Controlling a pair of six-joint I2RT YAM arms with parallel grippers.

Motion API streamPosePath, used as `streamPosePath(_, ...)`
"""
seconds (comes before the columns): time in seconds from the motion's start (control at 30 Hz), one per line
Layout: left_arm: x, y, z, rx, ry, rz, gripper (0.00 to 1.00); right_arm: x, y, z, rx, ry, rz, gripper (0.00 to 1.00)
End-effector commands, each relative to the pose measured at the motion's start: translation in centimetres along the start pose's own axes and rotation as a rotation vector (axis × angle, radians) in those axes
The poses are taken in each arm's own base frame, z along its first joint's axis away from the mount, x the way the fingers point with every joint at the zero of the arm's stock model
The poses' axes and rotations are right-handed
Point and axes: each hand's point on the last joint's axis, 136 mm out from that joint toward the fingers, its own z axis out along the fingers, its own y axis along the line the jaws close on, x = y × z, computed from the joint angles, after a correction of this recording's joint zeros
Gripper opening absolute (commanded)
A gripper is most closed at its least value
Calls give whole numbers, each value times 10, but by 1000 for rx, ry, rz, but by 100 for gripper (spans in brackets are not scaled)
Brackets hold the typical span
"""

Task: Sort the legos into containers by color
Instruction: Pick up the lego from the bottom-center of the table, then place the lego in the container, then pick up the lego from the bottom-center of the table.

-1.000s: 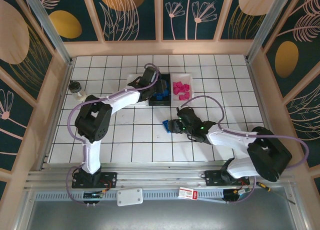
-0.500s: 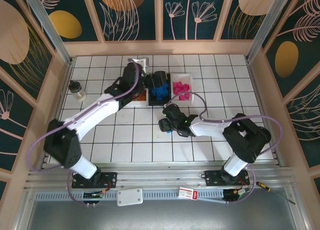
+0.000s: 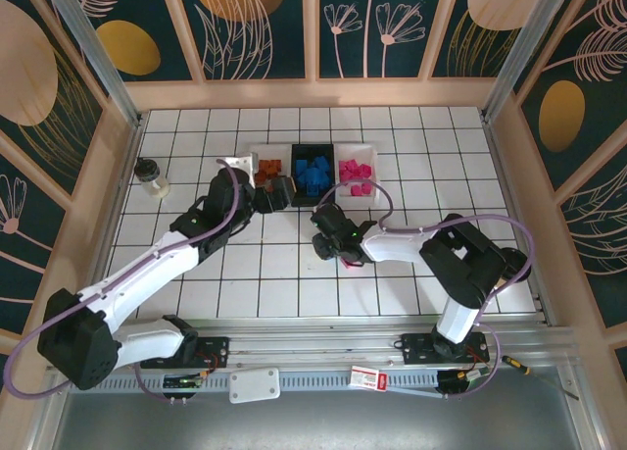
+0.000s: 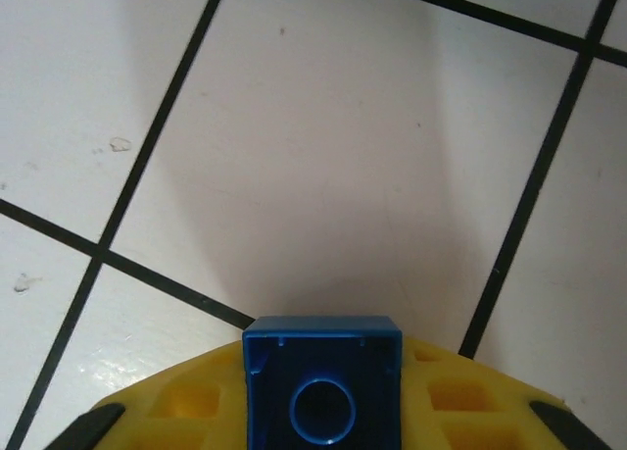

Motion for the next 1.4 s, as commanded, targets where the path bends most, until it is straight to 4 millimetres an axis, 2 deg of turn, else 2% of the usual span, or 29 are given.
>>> streamPosePath(0.0,3,17,-9,-58,-30,-13,99,-40,19,-28,-98,-122,23,22)
streamPosePath(0.03,7,22,-10,-68,-31,-16,98,-54,22,-39,-134,-166,40,21)
streamPosePath(0.13,21,34,-13,-87,-25,-30,98,-101,16,-66,-188,-300,100,19)
streamPosePath(0.2,32,40,-14,-92,-11,-37,99,-129,7,-72,-186,-358,126,18)
streamPosePath(0.3,50,48,-11,-98,29,-57,98,-168,-4,-61,-164,-390,143,18)
streamPosePath(0.37,60,53,-9,-104,52,-70,98,-193,-12,-44,-135,-392,148,19)
streamPosePath(0.57,69,55,-13,-94,65,-87,98,-244,-34,4,-82,-384,188,24)
streamPosePath(0.63,71,55,-13,-87,71,-86,99,-258,-35,10,-90,-387,197,33)
streamPosePath(0.7,73,56,-14,-88,77,-86,99,-266,-33,13,-89,-385,197,51)
streamPosePath(0.8,75,57,-14,-89,79,-85,98,-267,-33,4,-93,-389,212,60)
streamPosePath(0.9,74,57,-15,-84,73,-85,99,-251,-29,-22,-113,-416,217,62)
streamPosePath(1.0,72,56,-15,-85,64,-84,98,-209,-26,-46,-117,-396,215,63)
streamPosePath(1.07,70,55,-15,-81,61,-81,98,-168,-25,-54,-95,-347,206,63)
streamPosePath(1.23,72,54,-10,-82,72,-75,99,-48,-33,-62,-5,-149,200,64)
streamPosePath(1.33,76,56,-5,-87,83,-74,98,10,-35,-62,26,-28,216,64)
streamPosePath(1.37,77,56,-3,-86,87,-75,99,24,-35,-61,38,-1,216,63)
